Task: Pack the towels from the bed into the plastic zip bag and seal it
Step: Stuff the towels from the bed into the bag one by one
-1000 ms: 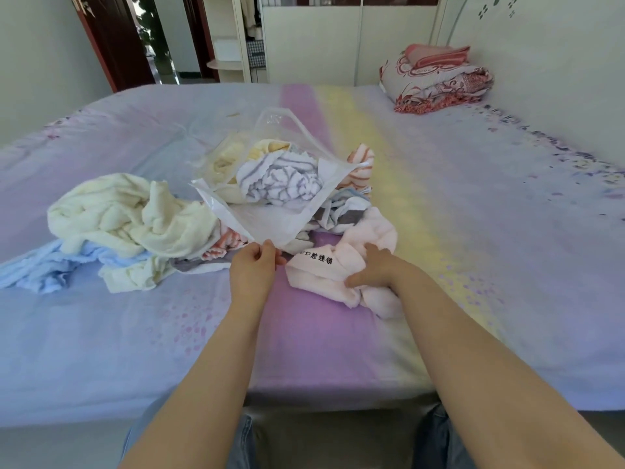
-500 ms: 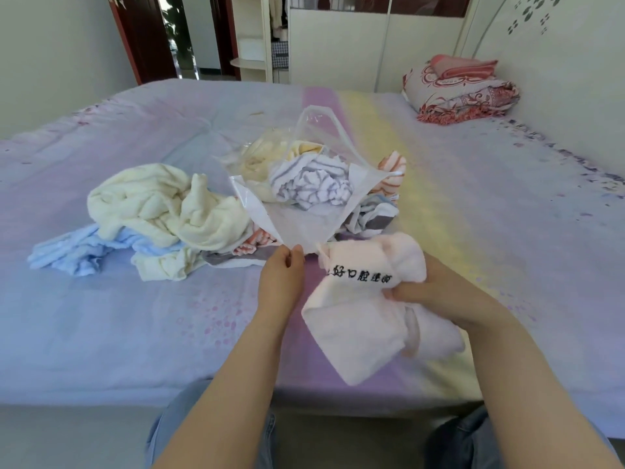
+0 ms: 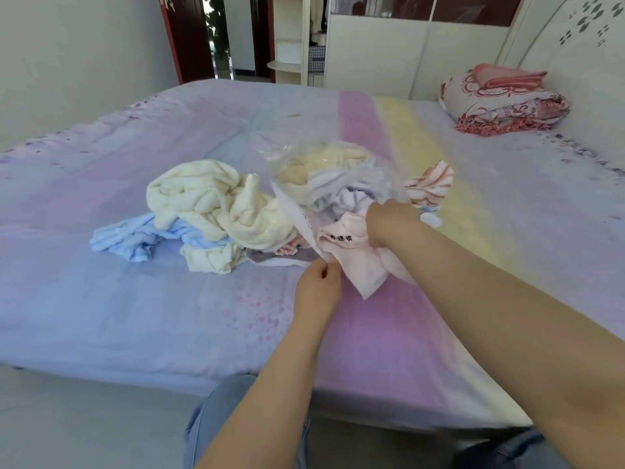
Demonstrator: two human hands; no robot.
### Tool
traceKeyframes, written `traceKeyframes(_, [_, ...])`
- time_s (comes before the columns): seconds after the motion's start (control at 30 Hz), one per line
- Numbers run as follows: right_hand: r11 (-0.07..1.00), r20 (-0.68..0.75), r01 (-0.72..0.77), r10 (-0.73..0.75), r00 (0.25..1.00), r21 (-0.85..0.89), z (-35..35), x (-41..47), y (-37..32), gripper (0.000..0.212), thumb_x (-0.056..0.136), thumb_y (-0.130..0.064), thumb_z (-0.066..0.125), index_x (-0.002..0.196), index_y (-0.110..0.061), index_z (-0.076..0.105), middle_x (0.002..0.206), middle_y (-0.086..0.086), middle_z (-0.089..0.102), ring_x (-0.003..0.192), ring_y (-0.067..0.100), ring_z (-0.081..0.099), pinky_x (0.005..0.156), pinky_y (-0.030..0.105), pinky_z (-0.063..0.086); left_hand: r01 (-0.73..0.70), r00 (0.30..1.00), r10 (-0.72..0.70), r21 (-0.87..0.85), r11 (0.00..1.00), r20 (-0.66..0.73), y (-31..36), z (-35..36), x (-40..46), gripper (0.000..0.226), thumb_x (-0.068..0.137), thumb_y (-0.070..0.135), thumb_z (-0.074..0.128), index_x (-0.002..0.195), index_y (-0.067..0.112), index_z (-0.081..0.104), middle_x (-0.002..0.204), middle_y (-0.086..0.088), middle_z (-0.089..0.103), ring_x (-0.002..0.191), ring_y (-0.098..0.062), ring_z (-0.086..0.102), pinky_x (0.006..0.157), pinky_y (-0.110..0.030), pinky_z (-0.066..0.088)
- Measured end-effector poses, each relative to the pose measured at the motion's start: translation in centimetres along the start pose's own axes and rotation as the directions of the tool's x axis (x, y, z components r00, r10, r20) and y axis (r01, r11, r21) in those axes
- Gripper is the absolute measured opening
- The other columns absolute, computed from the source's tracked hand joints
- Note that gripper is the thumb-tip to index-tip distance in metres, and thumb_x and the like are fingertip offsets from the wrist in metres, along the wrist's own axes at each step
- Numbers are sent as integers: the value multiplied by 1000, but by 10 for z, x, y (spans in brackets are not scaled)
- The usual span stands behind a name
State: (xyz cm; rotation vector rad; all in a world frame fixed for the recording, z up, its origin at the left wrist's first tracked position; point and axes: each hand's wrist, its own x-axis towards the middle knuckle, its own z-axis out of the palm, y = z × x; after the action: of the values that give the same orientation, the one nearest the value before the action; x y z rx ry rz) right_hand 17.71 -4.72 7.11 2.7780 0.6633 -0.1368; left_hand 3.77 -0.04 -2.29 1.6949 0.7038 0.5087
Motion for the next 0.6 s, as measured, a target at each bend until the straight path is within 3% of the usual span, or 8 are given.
traceKeyframes(0.1, [956, 86, -115, 95, 992, 269, 15, 23, -7, 81, 88, -25, 59, 151, -9, 9, 143, 16, 40, 127, 32, 46, 93, 39, 44, -33, 998, 27, 125, 992, 48, -3, 5, -4, 36, 98, 34, 41, 85, 3, 55, 70, 1, 54, 65, -16, 45, 61, -31, 37])
traceKeyframes(0.17, [781, 106, -186, 153, 982, 596, 20, 35, -13, 93, 88, -35, 59, 152, -11, -4, 151, 18, 29, 131, 34, 42, 99, 42, 41, -46, 998, 37, 174, 984, 53, -4, 6, -5, 35, 99, 35, 41, 83, 7, 54, 70, 2, 56, 66, -16, 47, 60, -30, 37])
traceKeyframes(0.27, [188, 114, -163, 249, 962, 969, 12, 41, -20, 86, 85, -33, 64, 150, -7, 13, 143, 15, 37, 123, 32, 47, 92, 40, 44, -49, 998, 42, 139, 989, 55, -4, 5, -3, 36, 99, 33, 41, 83, 2, 53, 70, -1, 54, 67, -17, 45, 61, -31, 36])
traceKeyframes(0.3, [-7, 97, -98, 217, 971, 995, 9, 43, -22, 69, 86, -20, 63, 144, -4, 28, 128, 13, 48, 113, 30, 53, 83, 37, 48, -48, 998, 42, 114, 992, 53, -3, 3, -3, 37, 99, 32, 42, 86, -1, 54, 71, -2, 53, 67, -17, 45, 62, -31, 36])
traceKeyframes(0.33, [-78, 48, -38, 126, 991, 996, 5, 40, -26, 47, 86, -9, 59, 131, -3, 45, 110, 10, 55, 102, 27, 54, 75, 33, 48, -45, 998, 41, 86, 995, 50, -1, 2, -3, 38, 99, 32, 42, 88, -3, 55, 70, -2, 51, 66, -17, 44, 62, -31, 35])
traceKeyframes(0.4, [119, -66, 78, -99, 993, 990, 1, 22, -27, 25, 90, -8, 52, 114, -12, 59, 99, 4, 57, 98, 24, 53, 70, 28, 45, -31, 999, 30, 29, 999, 32, 3, -1, -2, 38, 100, 31, 43, 89, -2, 57, 67, 2, 50, 63, -16, 43, 61, -31, 35])
traceKeyframes(0.5, [732, -145, 276, -239, 960, 623, 1, -3, -17, 43, 96, -26, 47, 139, -26, 45, 141, 9, 37, 116, 28, 51, 91, 34, 45, -24, 999, 24, -29, 999, 26, 6, -5, 2, 33, 100, 30, 44, 86, 5, 60, 71, 5, 55, 64, -13, 46, 60, -28, 37])
traceKeyframes(0.6, [897, -137, 210, -169, 976, 389, 5, -25, -7, 49, 94, -36, 43, 141, -24, 40, 138, 15, 43, 105, 29, 55, 81, 34, 47, -48, 997, 50, -38, 998, 62, 9, -2, 4, 30, 101, 31, 44, 79, 17, 58, 76, 8, 59, 72, -10, 52, 64, -25, 40])
